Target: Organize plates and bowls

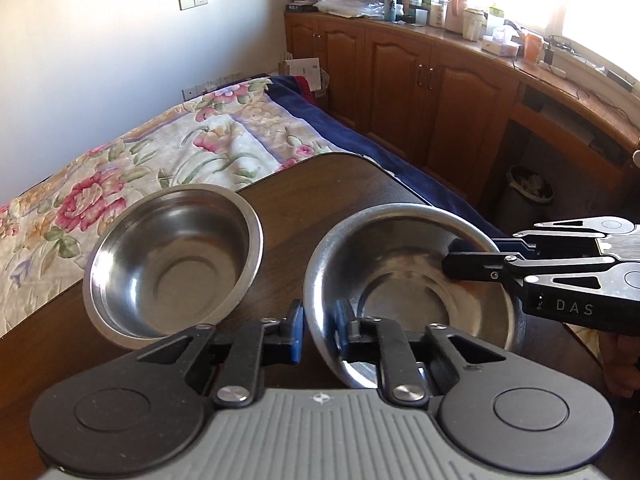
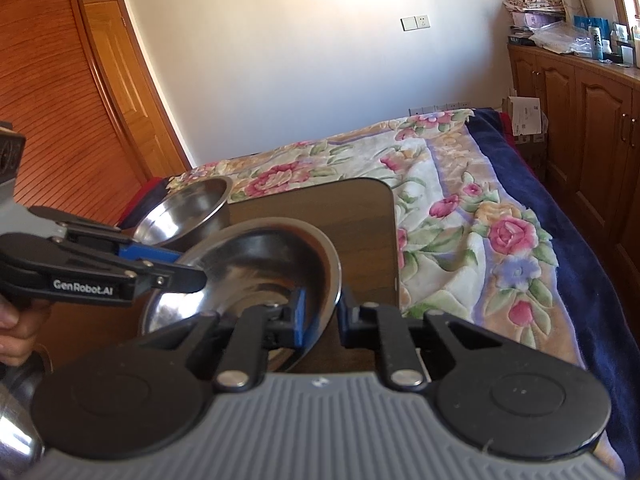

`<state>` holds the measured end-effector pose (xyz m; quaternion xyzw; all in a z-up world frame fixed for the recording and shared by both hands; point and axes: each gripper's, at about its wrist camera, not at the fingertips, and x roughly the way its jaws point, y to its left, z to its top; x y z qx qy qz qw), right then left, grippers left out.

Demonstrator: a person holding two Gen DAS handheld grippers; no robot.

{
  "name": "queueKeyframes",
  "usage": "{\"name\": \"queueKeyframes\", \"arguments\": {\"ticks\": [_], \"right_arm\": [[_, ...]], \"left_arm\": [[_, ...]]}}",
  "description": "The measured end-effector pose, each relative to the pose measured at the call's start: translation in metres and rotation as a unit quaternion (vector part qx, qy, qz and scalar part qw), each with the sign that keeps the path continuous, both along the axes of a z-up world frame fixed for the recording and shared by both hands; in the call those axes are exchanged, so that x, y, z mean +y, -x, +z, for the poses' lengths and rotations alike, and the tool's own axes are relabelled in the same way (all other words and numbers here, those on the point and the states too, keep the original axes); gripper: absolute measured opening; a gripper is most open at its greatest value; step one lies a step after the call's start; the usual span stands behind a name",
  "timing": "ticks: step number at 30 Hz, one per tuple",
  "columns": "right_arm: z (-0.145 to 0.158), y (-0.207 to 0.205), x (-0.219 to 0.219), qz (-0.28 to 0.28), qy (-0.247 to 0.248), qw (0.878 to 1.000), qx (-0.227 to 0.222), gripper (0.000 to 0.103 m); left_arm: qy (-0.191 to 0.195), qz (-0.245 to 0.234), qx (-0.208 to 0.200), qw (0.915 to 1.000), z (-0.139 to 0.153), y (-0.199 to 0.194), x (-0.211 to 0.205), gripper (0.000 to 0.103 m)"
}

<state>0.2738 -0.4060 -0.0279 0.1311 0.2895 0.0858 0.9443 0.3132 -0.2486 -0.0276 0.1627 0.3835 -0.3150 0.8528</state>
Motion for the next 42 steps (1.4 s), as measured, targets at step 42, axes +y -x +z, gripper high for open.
{"name": "queueKeyframes", "arguments": {"ticks": [42], "right_arm": [[0.082,0.058,0.044,-0.006,0.058,0.993,-0.099,0.010]], "left_arm": [[0.070,0.002,-0.124,0.9898,0.098,0.108,0.076,0.013]]}}
